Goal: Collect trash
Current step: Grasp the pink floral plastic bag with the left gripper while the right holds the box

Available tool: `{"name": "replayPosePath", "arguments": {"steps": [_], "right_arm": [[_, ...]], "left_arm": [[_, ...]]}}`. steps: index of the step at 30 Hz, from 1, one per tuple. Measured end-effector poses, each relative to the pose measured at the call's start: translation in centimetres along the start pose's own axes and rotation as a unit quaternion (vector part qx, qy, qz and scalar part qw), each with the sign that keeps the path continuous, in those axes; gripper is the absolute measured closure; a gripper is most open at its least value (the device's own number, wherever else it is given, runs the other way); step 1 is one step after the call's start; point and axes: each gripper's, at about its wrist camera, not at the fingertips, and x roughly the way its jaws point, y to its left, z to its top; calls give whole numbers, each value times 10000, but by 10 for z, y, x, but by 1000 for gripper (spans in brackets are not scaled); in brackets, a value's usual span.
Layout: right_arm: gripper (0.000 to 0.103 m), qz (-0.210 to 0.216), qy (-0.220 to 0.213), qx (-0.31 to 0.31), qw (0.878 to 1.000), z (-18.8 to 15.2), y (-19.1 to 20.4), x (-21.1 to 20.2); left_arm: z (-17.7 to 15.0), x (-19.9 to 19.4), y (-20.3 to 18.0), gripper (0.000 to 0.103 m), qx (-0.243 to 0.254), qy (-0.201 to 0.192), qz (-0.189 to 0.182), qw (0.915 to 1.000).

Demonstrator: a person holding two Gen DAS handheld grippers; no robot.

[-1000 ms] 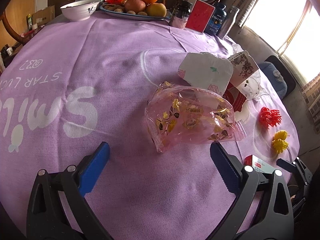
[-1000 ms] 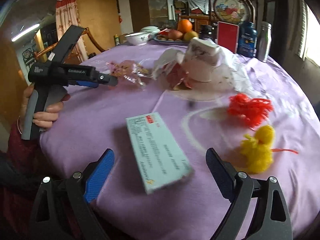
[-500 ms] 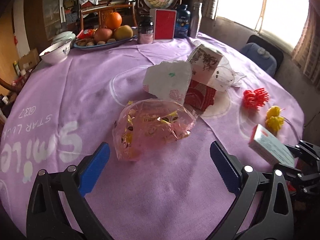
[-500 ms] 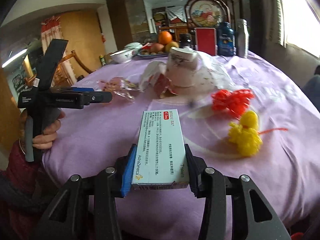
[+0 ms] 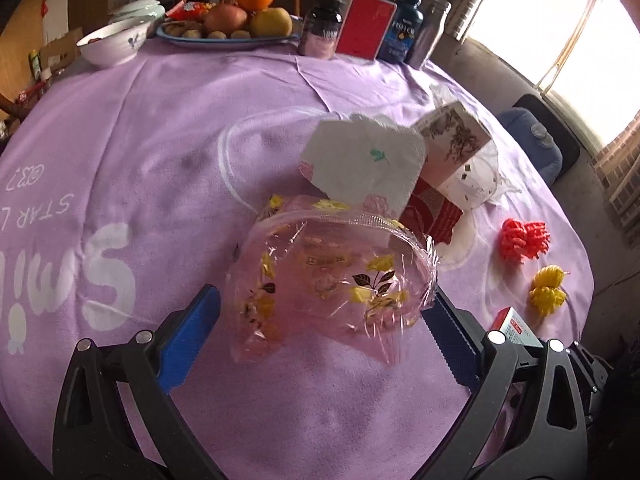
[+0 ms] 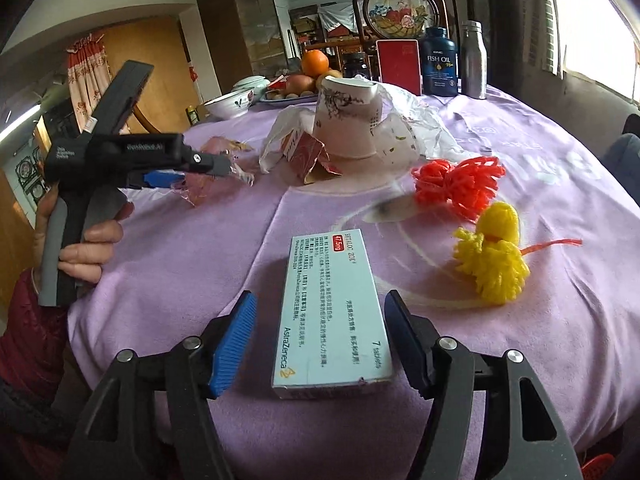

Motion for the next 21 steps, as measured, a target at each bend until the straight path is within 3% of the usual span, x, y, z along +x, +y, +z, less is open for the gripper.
{"name": "replayPosePath", "arguments": {"steps": [1,2,3,5,14,21], "right_arm": [[42,-11,-5,1,10000,0,0,0],[57,13,-7,20,10000,0,0,1],[58,82,10,70,9999,1,-1,1],[58,105,-58,181,9998,2,-4,-1],[58,99,-288,243,9992,7,-3,-17],[58,-49,-885,436,9951,12,-15,-56]], "left_arm": [[0,-4,3,28,-37,-99,-29,9999],[0,-7,4,45,-44,-148,-138,9998],[0,-10,5,49,-49,-210,-189,9996],[0,-18,4,75,-8,-366,-274,9990],[-6,-43,-4,76,103,-793,-687,9944],[-10,-71,-40,76,554,-986,-870,9898]]}}
